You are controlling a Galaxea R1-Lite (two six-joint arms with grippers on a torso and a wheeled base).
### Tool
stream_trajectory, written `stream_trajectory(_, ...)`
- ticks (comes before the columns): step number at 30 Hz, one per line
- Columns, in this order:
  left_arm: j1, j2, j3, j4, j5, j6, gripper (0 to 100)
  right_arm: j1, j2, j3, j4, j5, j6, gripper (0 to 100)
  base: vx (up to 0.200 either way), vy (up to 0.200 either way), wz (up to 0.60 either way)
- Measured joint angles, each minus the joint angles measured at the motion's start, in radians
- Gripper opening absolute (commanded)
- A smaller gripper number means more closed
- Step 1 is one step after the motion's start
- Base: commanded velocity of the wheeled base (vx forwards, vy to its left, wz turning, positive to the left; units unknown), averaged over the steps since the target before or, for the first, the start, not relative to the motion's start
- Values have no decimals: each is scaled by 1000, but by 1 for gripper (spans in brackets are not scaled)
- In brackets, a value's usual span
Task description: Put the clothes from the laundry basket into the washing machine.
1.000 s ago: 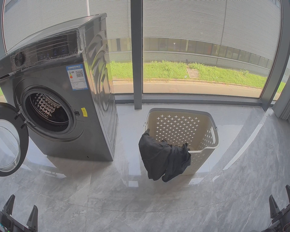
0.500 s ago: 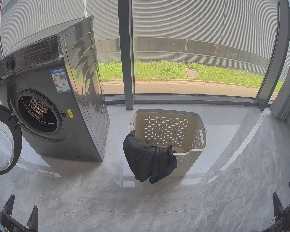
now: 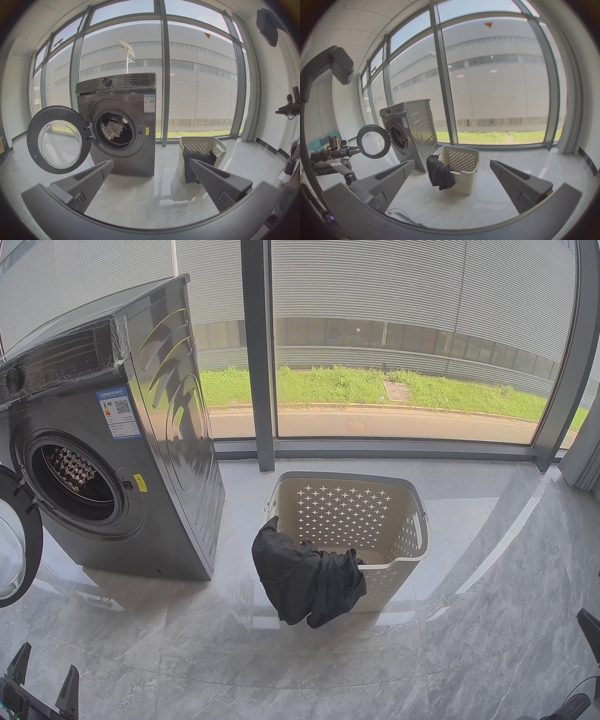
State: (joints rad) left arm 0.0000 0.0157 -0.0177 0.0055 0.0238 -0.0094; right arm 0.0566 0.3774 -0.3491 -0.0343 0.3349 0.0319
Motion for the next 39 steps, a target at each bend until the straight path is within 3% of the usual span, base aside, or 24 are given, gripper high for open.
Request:
stream_trajectory(7,0,0,0,0,0,-1,100,51,343,-24,-169,66,47,100,0,0,0)
stream_trajectory(14,0,0,0,0,0,0,100,135,677,-49,-382,29,87,100,0,0,0)
stream_trajectory(23,0,0,0,0,0,0,100,251,1128,-134,-645,-84,128,100,0,0,0)
stream_trajectory(35,0,0,0,0,0,0,100,394,1713,-428,-822,-328,217,100,0,0,0)
stream_trajectory(39,0,0,0,-1,0,0,100,421,1839,-515,-853,-390,236,100,100,0,0)
